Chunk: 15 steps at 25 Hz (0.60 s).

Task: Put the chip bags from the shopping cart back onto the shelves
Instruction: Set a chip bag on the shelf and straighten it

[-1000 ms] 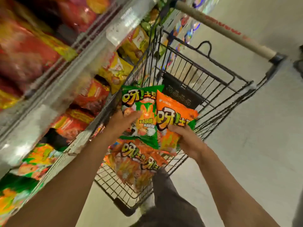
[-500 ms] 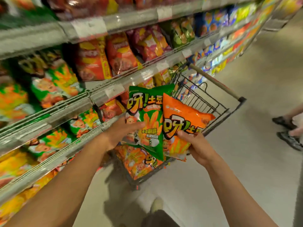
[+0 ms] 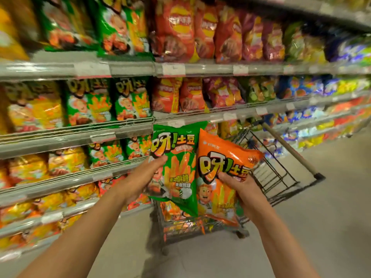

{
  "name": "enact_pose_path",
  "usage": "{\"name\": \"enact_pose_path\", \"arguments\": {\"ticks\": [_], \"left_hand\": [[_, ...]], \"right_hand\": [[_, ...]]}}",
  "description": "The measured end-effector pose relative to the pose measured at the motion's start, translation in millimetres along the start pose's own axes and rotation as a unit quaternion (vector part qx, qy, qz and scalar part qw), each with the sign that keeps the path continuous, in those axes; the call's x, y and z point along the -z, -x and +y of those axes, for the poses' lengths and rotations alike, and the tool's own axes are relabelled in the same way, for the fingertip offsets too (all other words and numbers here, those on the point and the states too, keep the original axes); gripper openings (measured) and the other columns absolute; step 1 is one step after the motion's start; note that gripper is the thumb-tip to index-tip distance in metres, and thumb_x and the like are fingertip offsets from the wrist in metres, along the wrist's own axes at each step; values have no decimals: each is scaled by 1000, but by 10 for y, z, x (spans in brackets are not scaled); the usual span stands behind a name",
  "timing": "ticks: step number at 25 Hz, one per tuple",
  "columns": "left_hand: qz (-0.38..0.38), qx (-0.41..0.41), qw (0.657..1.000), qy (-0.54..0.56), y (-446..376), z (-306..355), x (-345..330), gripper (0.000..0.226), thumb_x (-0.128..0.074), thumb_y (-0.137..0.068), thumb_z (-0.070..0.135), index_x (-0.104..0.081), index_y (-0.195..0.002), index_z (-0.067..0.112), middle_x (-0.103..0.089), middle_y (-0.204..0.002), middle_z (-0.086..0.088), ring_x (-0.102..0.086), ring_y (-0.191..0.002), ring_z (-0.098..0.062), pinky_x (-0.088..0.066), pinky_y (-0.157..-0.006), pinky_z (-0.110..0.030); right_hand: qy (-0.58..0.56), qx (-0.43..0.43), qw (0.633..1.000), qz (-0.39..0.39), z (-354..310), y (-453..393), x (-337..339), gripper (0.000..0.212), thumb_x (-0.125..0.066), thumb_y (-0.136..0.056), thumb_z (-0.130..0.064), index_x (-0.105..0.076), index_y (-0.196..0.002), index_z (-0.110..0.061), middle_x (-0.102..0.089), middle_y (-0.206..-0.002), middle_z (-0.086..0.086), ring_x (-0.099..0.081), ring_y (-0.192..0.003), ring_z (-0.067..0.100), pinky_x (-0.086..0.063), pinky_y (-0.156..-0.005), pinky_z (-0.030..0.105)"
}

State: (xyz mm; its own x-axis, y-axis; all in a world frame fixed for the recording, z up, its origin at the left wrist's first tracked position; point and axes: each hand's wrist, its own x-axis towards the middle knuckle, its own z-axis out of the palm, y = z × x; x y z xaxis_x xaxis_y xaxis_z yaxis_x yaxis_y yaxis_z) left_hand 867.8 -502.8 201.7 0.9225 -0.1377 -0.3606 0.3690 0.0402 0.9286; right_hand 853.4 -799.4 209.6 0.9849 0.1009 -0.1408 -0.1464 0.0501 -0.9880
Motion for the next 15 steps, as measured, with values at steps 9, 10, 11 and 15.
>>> {"name": "enact_pose_path", "arguments": {"ticks": [9,10,11,15], "left_hand": [[79,-86,992,56,1205,-103,210,59,-77,-80,41,-54,-133,35,-75,-119,0,-74,-103,-25,-62,-65,-34],[84,-93,990,63,1291,-105,272,59,-78,-80,39,-52,-133,37,-74,-120,-1,-74,-105,-26,-63,-70,-37],[91,-101,988,68,1384,-99,346,59,-79,-80,39,-52,-132,41,-74,-122,-1,-73,-107,-27,-62,-76,-41],[135,-133,978,89,1643,-167,645,55,-81,-79,35,-55,-126,47,-74,-120,1,-73,-106,-26,-63,-76,-41]], "right_hand": [[0,10,990,-142,-174,362,-330,59,-83,-76,-30,-64,-132,-22,-75,-123,5,-71,-115,27,-57,-93,46],[0,8,989,-146,-185,392,-404,59,-84,-75,-32,-64,-131,-25,-75,-123,3,-71,-115,26,-54,-97,49],[2,6,989,-150,-211,413,-503,60,-85,-73,-34,-65,-129,-28,-75,-123,2,-71,-114,24,-52,-100,51],[3,-15,986,-164,-291,458,-909,72,-96,-56,-49,-69,-122,-34,-76,-120,2,-73,-110,27,-52,-101,56]]}}
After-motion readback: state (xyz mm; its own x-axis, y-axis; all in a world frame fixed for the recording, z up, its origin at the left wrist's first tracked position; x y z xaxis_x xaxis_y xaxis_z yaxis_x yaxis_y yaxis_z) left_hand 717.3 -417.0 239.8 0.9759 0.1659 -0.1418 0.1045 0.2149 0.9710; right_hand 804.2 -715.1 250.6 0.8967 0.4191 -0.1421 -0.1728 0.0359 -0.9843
